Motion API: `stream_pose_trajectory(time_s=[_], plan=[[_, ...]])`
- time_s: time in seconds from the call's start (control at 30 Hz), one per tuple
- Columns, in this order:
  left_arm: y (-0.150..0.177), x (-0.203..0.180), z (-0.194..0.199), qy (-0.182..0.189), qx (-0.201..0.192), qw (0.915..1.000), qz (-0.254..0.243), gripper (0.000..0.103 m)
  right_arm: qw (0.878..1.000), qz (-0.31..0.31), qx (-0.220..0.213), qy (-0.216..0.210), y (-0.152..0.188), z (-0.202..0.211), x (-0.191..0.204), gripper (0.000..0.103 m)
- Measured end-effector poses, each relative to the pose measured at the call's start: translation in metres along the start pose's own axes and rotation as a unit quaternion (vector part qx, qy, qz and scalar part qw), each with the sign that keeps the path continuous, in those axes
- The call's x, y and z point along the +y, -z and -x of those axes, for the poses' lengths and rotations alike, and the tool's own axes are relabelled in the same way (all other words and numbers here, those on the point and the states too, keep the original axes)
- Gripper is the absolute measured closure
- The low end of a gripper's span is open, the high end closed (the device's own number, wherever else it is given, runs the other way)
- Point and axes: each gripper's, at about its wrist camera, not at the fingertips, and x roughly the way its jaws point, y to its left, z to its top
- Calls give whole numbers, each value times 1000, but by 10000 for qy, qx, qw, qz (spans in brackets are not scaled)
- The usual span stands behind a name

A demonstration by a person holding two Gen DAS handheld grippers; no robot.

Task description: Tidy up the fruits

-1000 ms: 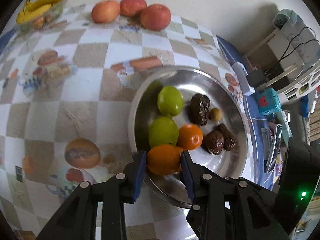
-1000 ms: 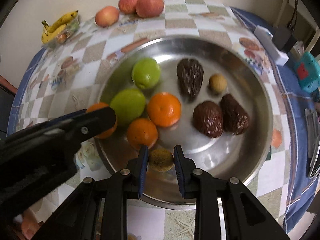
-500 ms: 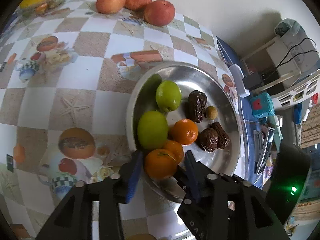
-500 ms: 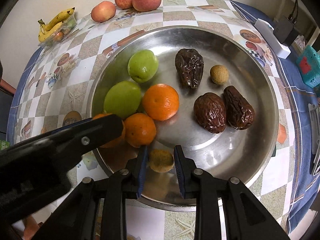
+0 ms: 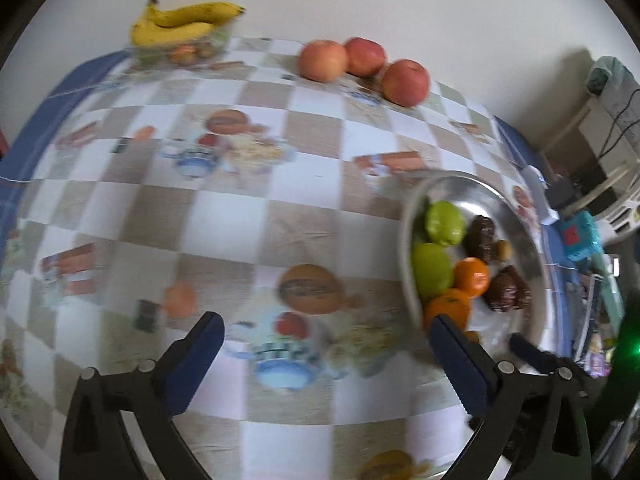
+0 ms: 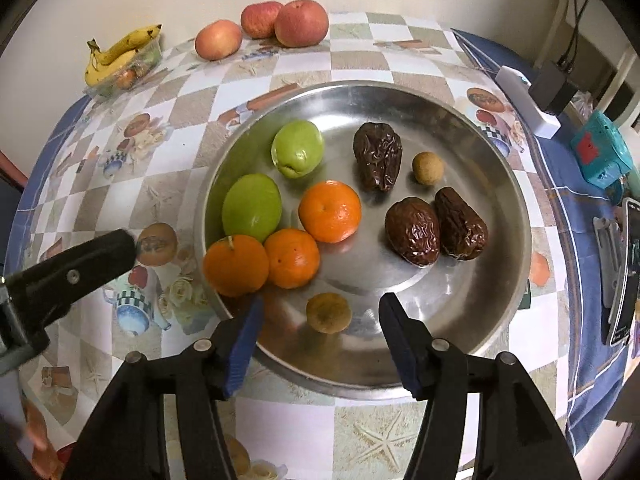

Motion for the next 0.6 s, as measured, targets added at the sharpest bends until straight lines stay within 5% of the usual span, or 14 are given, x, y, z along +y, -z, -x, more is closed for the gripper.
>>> stream_pose_trajectory(time_s=[0.1, 0.6], plan=[[5, 9, 3, -375, -47, 9992, -153, 0, 9999, 8, -152, 17, 4, 8, 3, 16], [13, 19, 21, -920, -313, 9942, -467, 0, 9971, -263, -673, 230, 5, 28, 1, 9]])
